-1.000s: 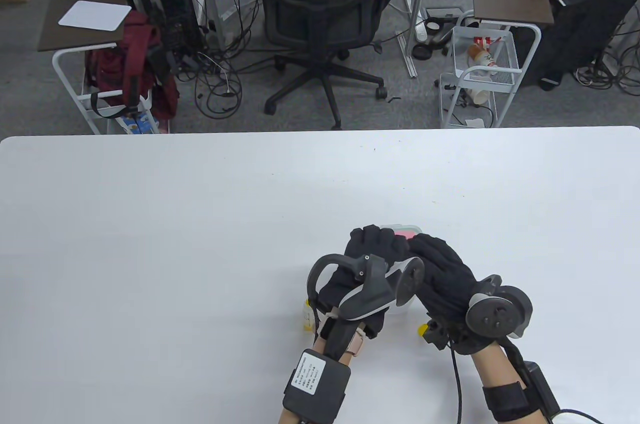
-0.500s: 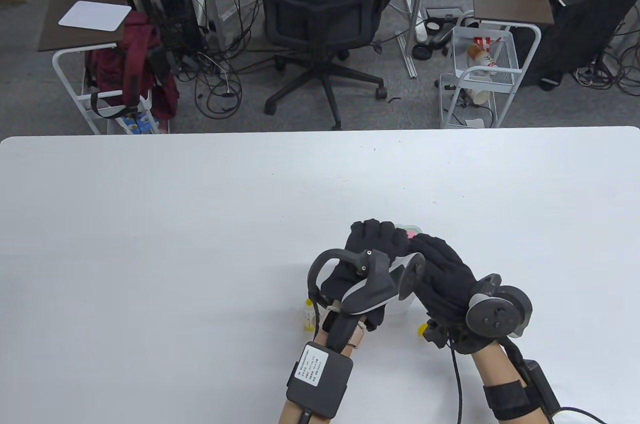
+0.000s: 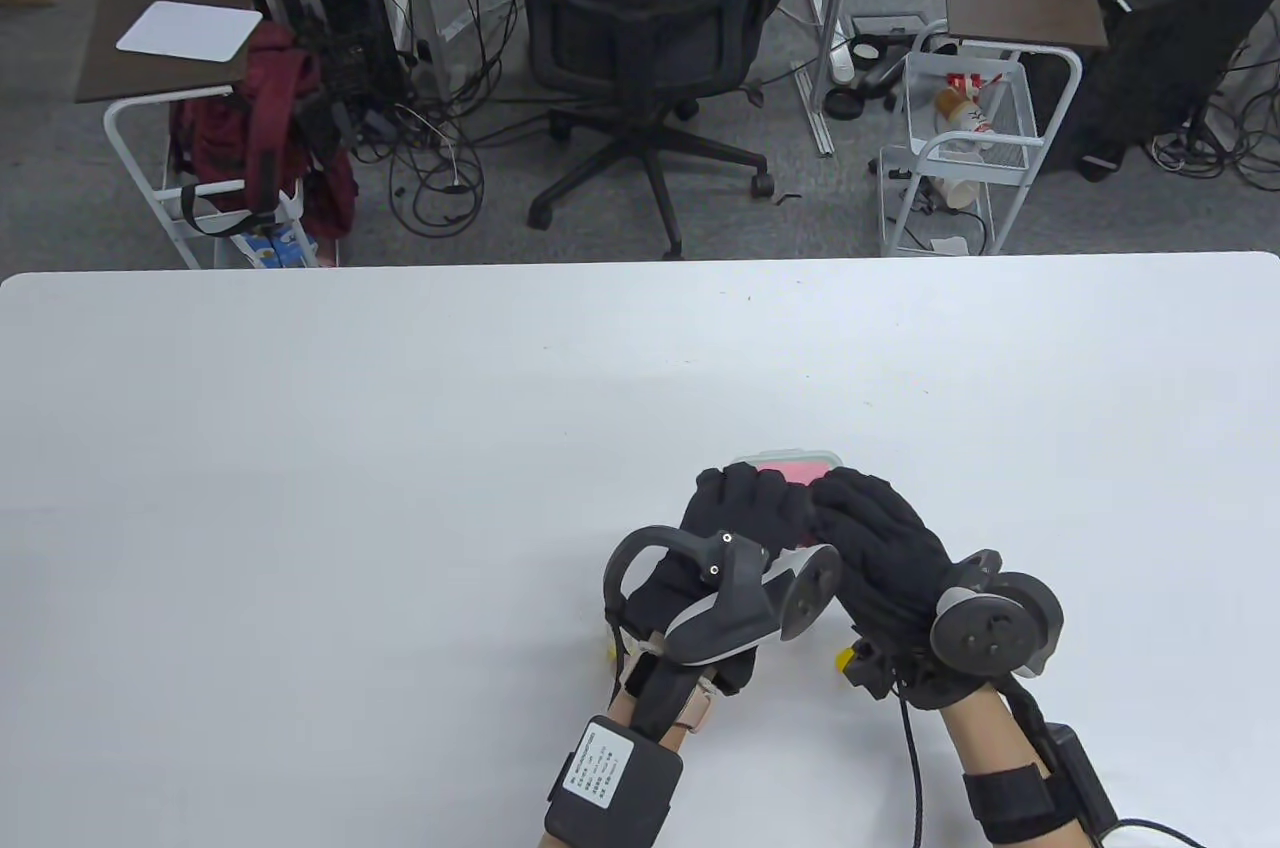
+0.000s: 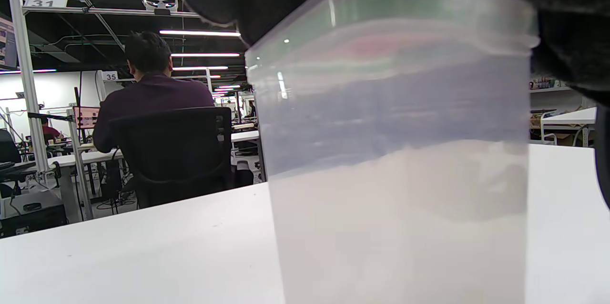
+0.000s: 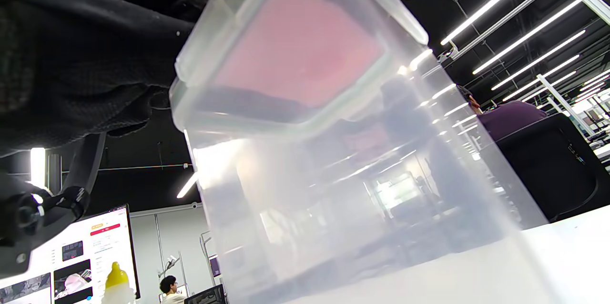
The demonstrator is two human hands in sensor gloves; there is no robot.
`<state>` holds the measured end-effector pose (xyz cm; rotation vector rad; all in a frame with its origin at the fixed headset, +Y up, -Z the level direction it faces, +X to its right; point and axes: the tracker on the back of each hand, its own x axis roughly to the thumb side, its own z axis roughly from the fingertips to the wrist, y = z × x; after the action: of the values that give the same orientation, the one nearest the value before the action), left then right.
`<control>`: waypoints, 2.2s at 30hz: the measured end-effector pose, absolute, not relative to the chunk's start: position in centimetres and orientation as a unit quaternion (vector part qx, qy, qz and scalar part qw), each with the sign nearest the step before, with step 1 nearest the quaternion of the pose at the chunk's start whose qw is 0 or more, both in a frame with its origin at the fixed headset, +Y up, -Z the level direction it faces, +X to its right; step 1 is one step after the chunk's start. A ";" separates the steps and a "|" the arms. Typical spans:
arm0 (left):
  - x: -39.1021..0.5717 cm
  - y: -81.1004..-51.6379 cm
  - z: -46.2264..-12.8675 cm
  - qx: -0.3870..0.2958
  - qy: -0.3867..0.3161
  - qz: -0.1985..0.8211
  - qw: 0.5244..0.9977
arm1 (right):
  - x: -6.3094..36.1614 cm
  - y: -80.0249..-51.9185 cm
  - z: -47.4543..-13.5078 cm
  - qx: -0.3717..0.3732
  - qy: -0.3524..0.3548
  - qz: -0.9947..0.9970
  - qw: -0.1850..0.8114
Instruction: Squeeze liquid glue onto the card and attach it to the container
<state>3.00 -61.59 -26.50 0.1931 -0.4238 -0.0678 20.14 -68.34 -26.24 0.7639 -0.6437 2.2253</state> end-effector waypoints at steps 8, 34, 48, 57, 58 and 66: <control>3.5 -61.6 -27.9 0.086 -0.188 -0.024 0.978 | 20.1 -68.3 -26.2 0.297 -0.249 0.855 0.345; 3.5 -61.9 -27.5 0.092 -0.167 -0.012 0.982 | 20.0 -68.4 -26.3 0.295 -0.250 0.854 0.350; 3.5 -61.9 -27.7 0.098 -0.176 -0.029 0.979 | 20.0 -68.4 -26.3 0.296 -0.252 0.854 0.346; 3.6 -61.7 -28.0 0.098 -0.175 -0.027 0.979 | 20.0 -68.4 -26.3 0.295 -0.252 0.856 0.341; 3.7 -61.6 -28.0 0.097 -0.174 -0.026 0.980 | 20.0 -68.4 -26.3 0.296 -0.252 0.855 0.343; 3.6 -61.4 -26.5 0.086 -0.177 -0.025 0.980 | 20.0 -68.4 -26.4 0.296 -0.250 0.854 0.348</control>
<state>3.64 -61.39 -26.53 0.1737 -0.3568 -0.0497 20.04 -68.42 -26.36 0.7667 -0.6481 2.2127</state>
